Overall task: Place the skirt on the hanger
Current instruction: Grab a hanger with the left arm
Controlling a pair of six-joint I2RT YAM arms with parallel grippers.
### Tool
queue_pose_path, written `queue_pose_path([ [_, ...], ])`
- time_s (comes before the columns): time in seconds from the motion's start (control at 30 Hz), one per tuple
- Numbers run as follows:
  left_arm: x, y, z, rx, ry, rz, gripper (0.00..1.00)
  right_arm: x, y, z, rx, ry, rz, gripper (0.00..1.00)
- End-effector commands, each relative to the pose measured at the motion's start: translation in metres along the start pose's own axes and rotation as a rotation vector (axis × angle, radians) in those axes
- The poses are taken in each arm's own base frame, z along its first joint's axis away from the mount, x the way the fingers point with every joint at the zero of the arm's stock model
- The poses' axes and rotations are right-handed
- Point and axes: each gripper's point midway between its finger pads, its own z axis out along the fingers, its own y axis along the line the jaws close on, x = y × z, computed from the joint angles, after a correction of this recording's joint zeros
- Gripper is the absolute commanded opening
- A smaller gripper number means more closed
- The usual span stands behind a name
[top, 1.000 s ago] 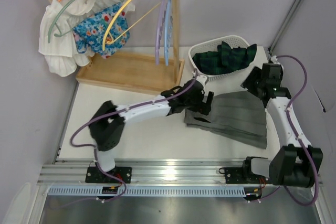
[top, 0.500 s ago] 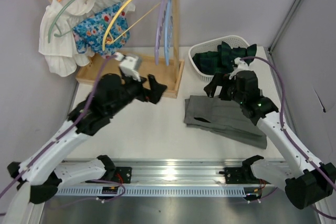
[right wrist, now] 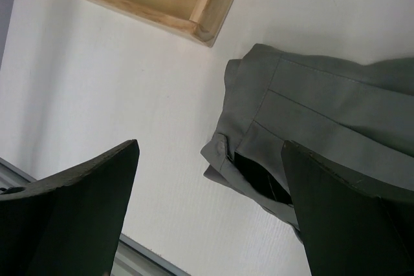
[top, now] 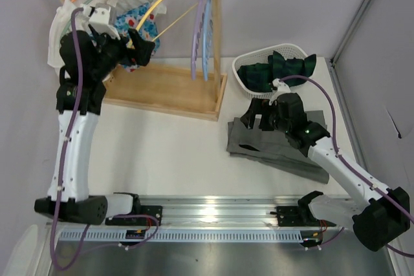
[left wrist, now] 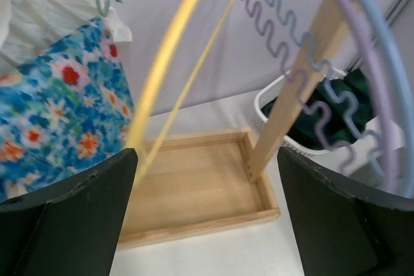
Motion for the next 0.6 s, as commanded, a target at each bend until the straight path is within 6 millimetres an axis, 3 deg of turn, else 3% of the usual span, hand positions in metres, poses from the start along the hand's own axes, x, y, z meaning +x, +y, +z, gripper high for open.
queue_pose_path([
  [0.0, -0.035, 0.018, 0.012, 0.128, -0.078, 0.052, 0.95, -0.004, 0.005, 0.006, -0.029, -0.025, -0.01, 0.99],
  [0.03, -0.06, 0.017, 0.009, 0.137, -0.123, 0.088, 0.93, -0.004, 0.005, 0.006, -0.03, -0.023, -0.019, 0.99],
  [0.07, -0.046, 0.027, 0.026, 0.141, -0.074, 0.074, 0.93, -0.004, 0.005, 0.006, -0.028, -0.023, -0.023, 0.99],
  [0.1, -0.046, 0.026, 0.03, 0.165, -0.067, 0.108, 0.92, -0.004, 0.004, 0.007, -0.022, -0.022, -0.027, 0.99],
  [0.13, -0.058, 0.021, 0.028, 0.193, -0.09, 0.135, 0.92, -0.005, 0.003, 0.007, -0.017, -0.025, -0.033, 0.99],
  [0.23, -0.053, 0.013, 0.04, 0.305, -0.091, 0.209, 0.93, -0.005, 0.001, 0.009, -0.011, -0.027, -0.037, 0.99],
  [0.37, -0.049, 0.019, 0.057, 0.323, -0.077, 0.209, 0.9, -0.002, 0.002, 0.015, -0.015, -0.012, -0.029, 0.99],
  [0.57, -0.025, 0.032, 0.081, 0.352, -0.032, 0.211, 0.83, 0.002, 0.003, 0.022, -0.024, 0.01, -0.015, 0.99],
])
